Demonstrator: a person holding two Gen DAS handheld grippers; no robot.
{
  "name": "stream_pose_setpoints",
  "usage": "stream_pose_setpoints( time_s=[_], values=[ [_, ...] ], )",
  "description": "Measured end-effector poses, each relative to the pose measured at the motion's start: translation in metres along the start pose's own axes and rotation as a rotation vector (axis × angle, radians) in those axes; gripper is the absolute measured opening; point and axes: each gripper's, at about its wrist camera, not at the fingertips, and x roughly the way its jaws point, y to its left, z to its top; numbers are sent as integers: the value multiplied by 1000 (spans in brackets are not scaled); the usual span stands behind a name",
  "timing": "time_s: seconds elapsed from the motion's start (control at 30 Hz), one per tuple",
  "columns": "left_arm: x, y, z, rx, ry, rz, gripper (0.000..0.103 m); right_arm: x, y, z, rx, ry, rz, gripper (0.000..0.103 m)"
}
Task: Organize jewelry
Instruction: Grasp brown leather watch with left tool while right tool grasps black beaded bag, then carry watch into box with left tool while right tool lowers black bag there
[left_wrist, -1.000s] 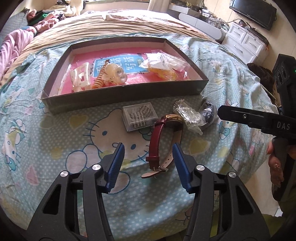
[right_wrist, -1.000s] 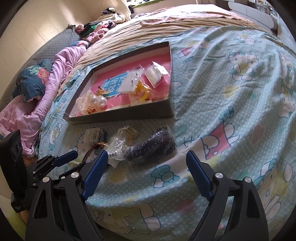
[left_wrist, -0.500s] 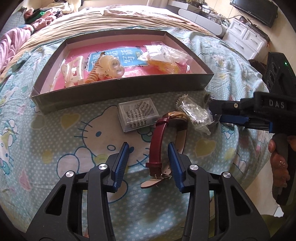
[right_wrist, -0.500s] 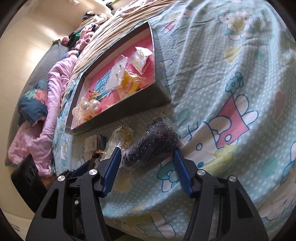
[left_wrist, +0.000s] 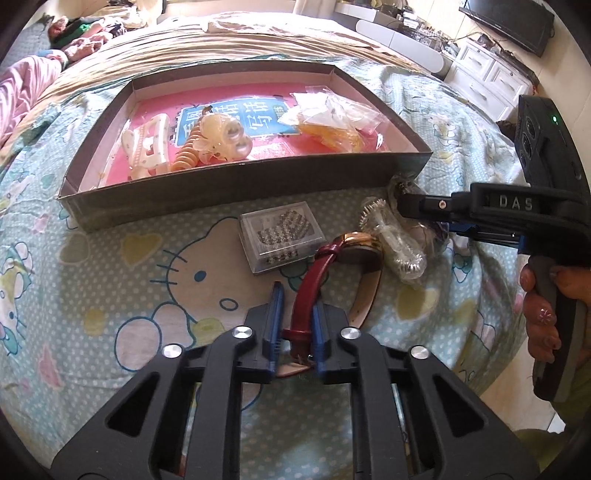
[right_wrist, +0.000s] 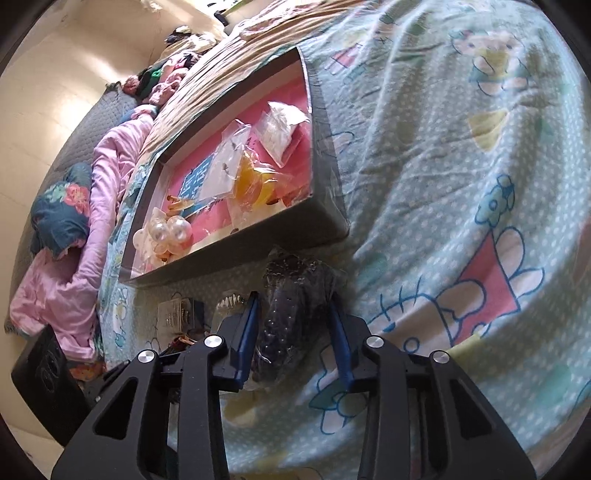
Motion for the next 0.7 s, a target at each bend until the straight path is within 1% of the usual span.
stream_pose_setpoints(
  time_s=[0.3, 0.47, 0.6, 0.7],
  values=[
    [-22, -10, 0, 33, -51, -20, 7, -15, 12, -6, -81, -39, -18, 30],
    [-39, -8, 3, 1, -92, -30, 7, -30, 18, -8, -121, -77, -27, 30],
    [-54, -3, 5, -15, -123, -21, 7, -39, 23, -8, -151, -100, -26, 29],
    [-64, 1, 7, -26, -145, -1, 7, -44, 32, -8, -184, -118, -22, 29]
  ],
)
